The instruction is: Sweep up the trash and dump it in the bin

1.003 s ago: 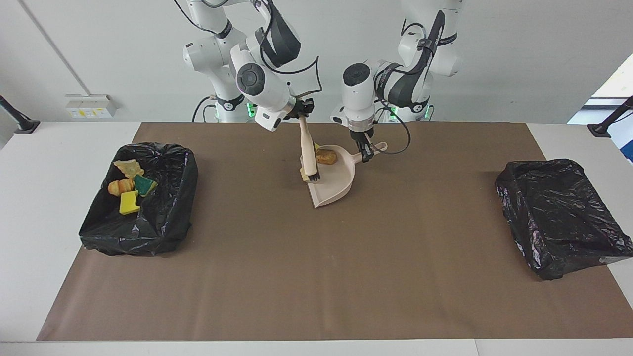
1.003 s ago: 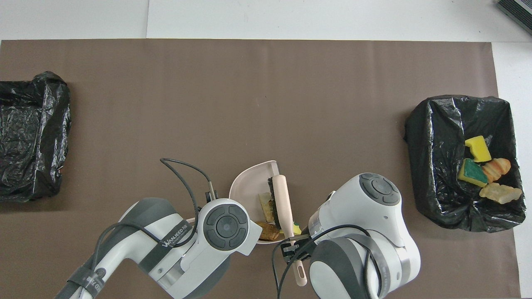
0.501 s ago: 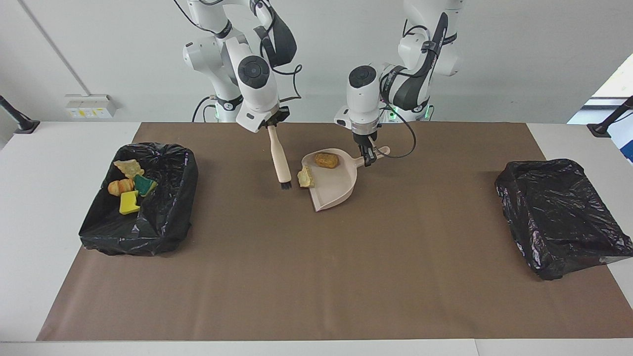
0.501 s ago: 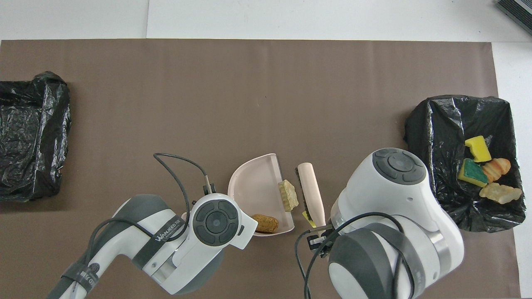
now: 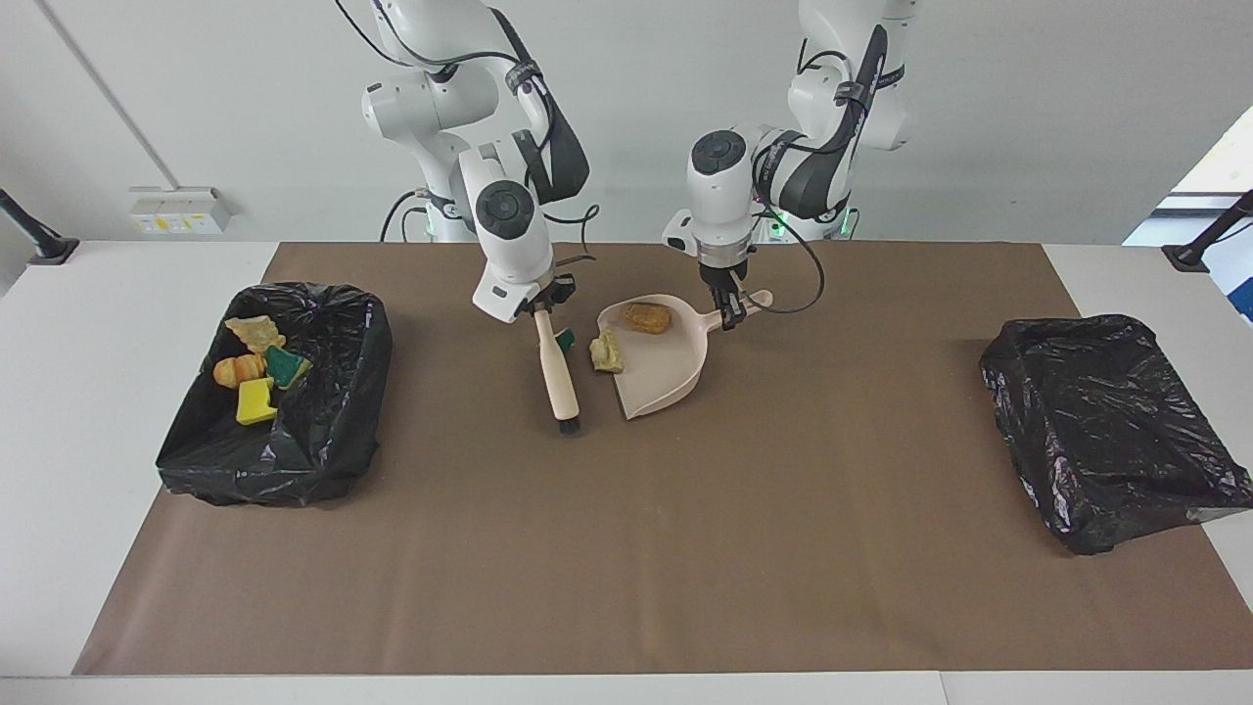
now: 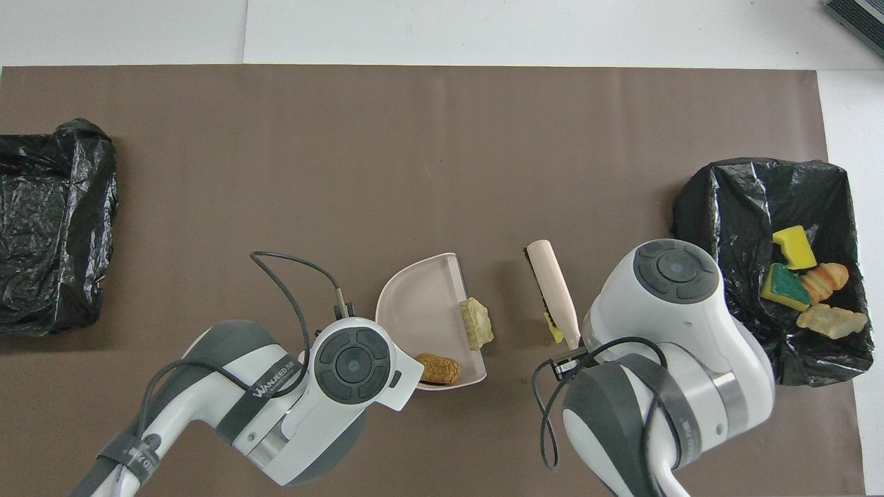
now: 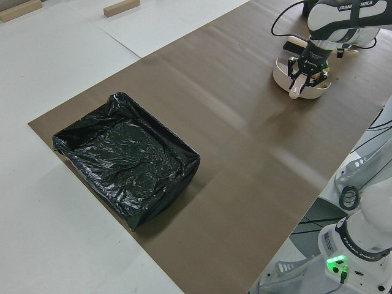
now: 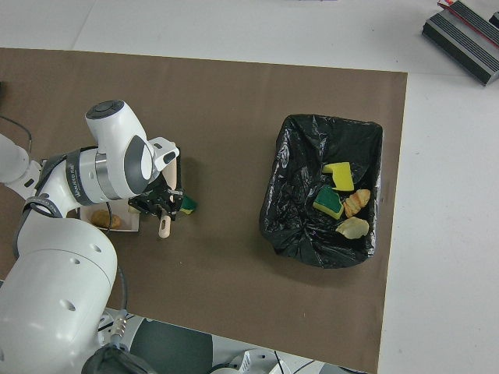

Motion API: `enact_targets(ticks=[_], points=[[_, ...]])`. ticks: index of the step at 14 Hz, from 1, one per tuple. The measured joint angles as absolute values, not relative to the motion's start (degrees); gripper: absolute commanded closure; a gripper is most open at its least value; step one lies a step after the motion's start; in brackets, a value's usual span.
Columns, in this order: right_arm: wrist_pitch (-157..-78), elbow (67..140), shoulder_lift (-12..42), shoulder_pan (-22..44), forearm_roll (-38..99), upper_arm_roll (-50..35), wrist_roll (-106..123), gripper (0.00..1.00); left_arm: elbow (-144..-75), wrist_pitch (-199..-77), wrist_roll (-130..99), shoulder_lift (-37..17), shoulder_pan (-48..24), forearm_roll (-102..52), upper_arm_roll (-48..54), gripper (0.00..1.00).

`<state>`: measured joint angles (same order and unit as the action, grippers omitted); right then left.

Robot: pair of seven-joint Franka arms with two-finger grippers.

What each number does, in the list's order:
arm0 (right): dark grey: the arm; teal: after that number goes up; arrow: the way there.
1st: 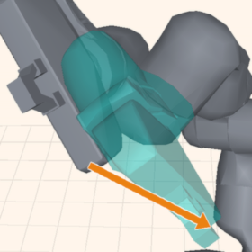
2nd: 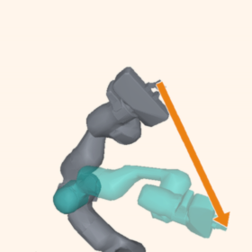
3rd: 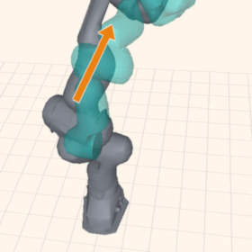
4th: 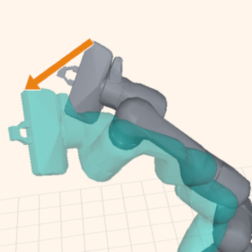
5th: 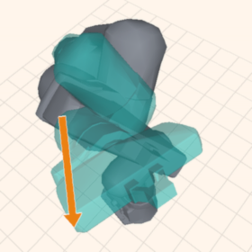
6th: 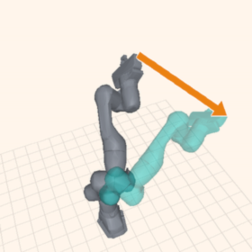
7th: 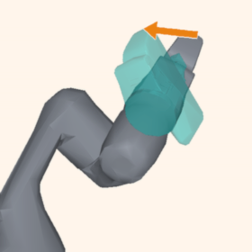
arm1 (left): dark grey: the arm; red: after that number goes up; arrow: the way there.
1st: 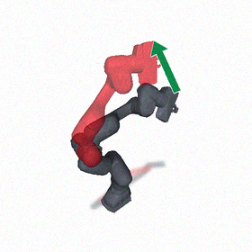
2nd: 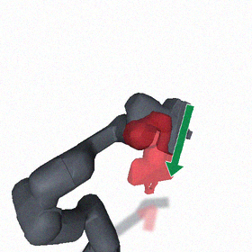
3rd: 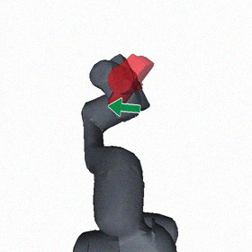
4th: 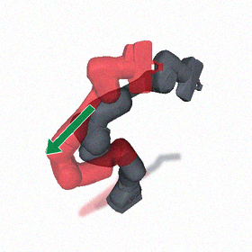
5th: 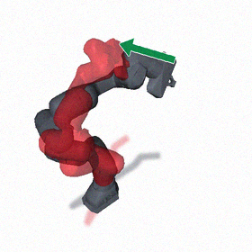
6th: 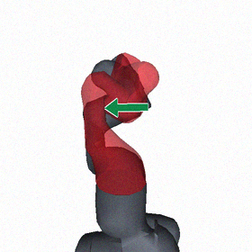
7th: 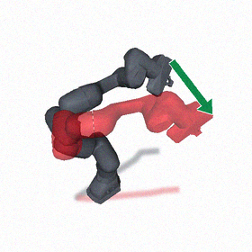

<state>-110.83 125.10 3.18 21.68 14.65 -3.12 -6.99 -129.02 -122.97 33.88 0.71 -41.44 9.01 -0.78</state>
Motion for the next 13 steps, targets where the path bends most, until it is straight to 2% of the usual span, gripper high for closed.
enact_targets(ticks=[7, 11, 13], points=[[-110.24, 122.96, 2.66, 19.70, 30.67, -2.88, -7.02, 1.00, -129.05, -122.98, 33.88, 0.71, -41.44, 9.01, -0.78, 1.00], [-109.67, 121.36, 2.19, 19.27, 32.61, -2.80, -8.62, 1.00, -129.06, -122.98, 33.88, 0.71, -41.44, 9.01, -0.78, 1.00], [-105.25, 119.07, 1.47, 18.81, 32.46, -2.27, -9.76, 1.00, -129.06, -122.98, 33.88, 0.71, -41.44, 9.01, -0.78, 1.00]])
